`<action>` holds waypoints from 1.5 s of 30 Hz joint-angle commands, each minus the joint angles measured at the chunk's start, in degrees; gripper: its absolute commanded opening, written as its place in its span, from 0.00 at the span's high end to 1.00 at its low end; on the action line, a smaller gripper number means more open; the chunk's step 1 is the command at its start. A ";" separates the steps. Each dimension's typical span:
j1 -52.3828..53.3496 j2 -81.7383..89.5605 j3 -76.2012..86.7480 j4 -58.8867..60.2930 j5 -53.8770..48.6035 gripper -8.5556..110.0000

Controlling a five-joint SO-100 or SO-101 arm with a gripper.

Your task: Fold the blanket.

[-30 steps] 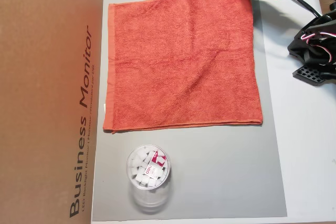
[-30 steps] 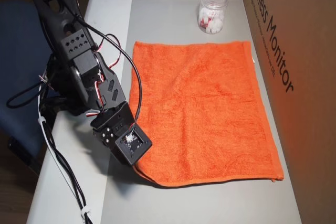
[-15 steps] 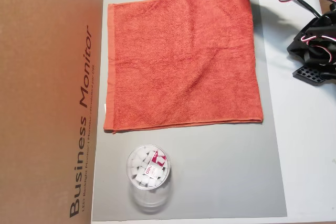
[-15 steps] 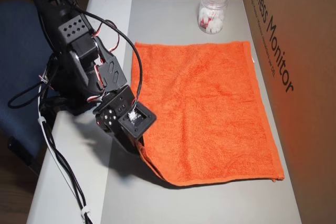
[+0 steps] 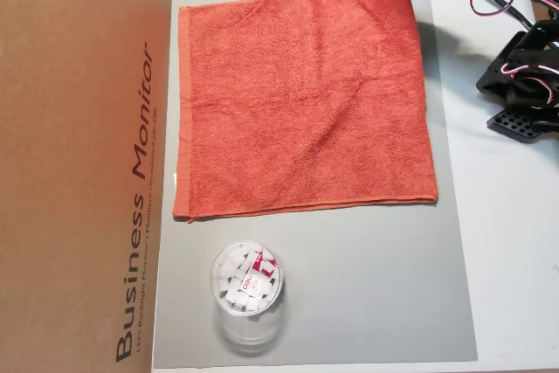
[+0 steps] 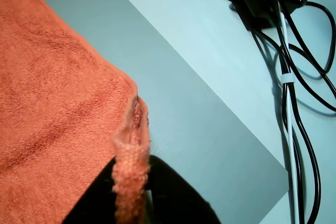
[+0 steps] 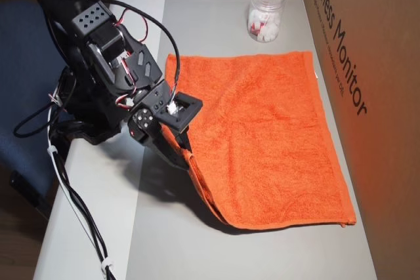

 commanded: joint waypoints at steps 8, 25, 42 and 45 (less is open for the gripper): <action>-5.01 1.58 -8.17 -1.14 3.25 0.93; -14.50 1.49 -17.49 -1.14 3.96 0.93; -23.12 -11.16 -24.26 -15.73 2.99 0.93; -23.12 -14.50 -27.51 -15.64 2.99 0.93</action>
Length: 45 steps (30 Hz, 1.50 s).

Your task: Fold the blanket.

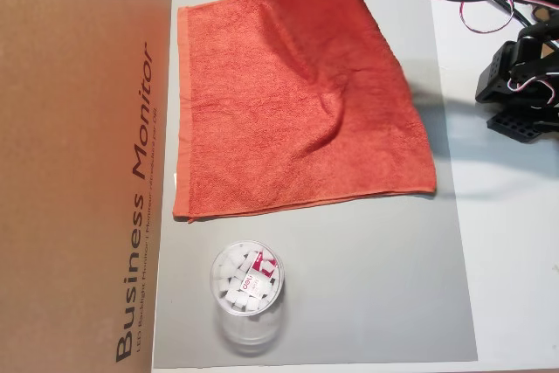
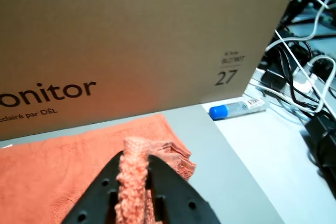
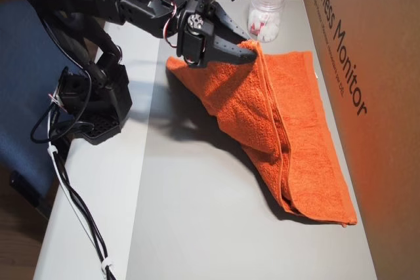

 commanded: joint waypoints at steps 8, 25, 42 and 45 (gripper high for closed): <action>-2.99 -7.82 -12.04 -1.49 -2.02 0.93; -13.36 -13.71 -15.91 -1.58 -10.20 0.93; -19.69 -23.82 -16.44 -18.63 -17.67 0.93; -20.74 -26.37 -18.90 -18.90 -17.93 0.93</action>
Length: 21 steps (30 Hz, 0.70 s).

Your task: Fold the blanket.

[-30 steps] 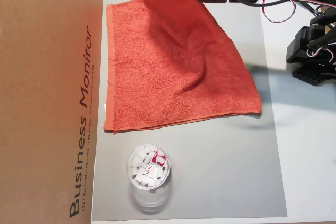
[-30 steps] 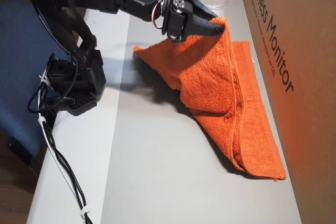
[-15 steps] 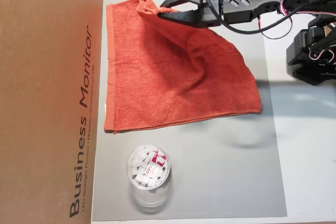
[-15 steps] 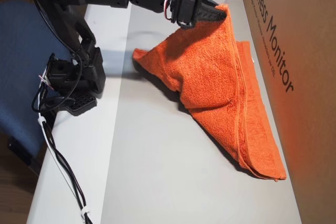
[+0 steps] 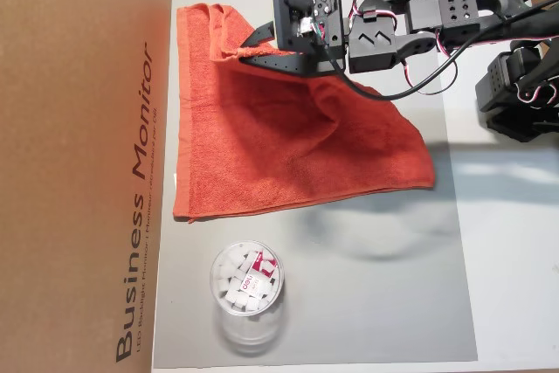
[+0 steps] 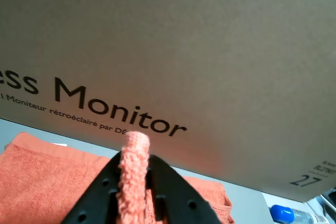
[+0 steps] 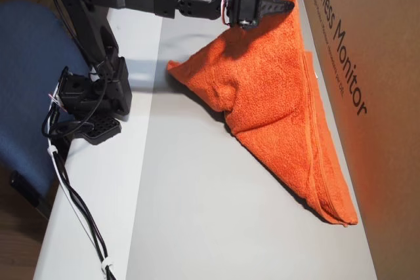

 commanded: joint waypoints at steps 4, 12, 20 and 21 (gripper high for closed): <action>-1.93 -4.92 -10.11 -1.58 -1.41 0.93; -2.37 -12.57 -17.67 -1.58 -1.49 0.93; -2.81 -19.51 -20.83 -1.58 -5.10 0.93; -3.43 -20.21 -21.27 -1.58 -5.10 0.93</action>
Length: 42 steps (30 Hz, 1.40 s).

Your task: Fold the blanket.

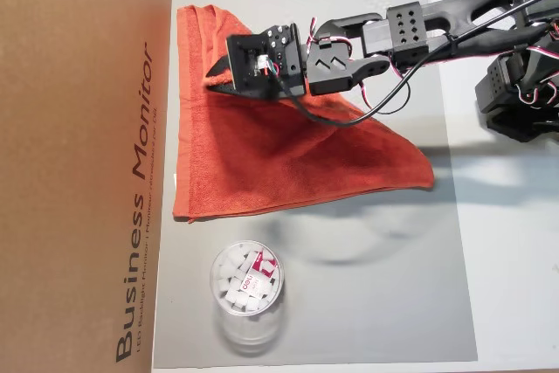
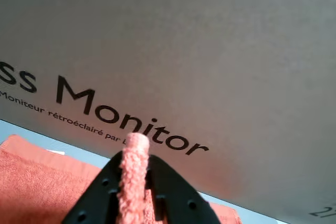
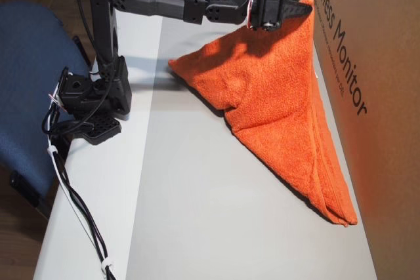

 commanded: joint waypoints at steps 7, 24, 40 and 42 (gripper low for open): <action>-4.13 -6.77 -8.35 -1.41 -0.70 0.93; -5.10 -23.91 -22.76 -1.49 -5.89 0.93; -7.12 -38.14 -35.86 -1.49 -5.89 0.93; -7.65 -39.90 -37.44 -1.49 -5.71 0.93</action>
